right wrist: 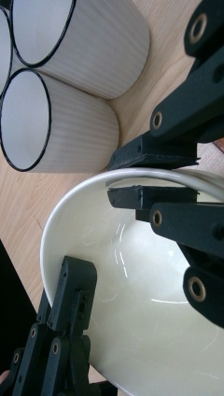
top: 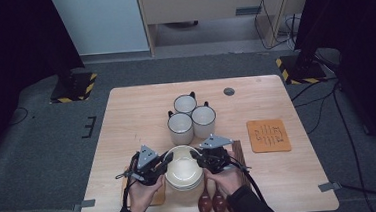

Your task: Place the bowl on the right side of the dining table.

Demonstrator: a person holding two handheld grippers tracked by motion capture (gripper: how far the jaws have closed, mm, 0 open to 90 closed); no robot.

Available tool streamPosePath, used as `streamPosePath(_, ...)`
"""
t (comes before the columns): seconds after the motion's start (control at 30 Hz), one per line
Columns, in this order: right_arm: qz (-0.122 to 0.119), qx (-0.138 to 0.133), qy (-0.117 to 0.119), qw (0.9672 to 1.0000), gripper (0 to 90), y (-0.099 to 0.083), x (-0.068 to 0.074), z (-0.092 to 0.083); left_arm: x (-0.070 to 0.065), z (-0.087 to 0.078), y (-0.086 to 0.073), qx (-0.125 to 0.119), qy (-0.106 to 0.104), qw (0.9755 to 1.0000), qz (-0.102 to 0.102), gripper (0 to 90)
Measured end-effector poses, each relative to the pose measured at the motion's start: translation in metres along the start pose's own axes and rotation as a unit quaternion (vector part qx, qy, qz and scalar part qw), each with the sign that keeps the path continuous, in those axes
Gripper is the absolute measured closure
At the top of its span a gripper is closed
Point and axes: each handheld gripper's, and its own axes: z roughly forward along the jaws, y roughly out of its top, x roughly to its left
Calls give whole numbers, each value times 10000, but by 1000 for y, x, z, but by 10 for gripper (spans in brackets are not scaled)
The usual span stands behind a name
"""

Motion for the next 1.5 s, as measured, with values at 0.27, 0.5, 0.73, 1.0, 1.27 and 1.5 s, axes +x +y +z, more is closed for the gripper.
streamPosePath(0.27,17,30,-38,10000,823,1,1,0,0,0,0,4,14,10000,26,824)
streamPosePath(0.5,39,58,-22,10000,827,2,0,1,0,0,0,1,8,10000,24,824)
streamPosePath(0.73,-16,52,-66,10000,829,3,1,0,0,0,-1,-13,-4,10000,18,823)
streamPosePath(1.0,-57,31,-109,9999,830,3,3,0,1,0,-1,-50,-36,10000,18,821)
streamPosePath(1.27,-229,-36,-200,9995,831,8,6,-5,0,-3,1,-188,-55,9998,25,821)
streamPosePath(1.5,-243,-83,-204,9995,831,8,6,-6,2,0,-1,-104,-155,9998,-104,779)
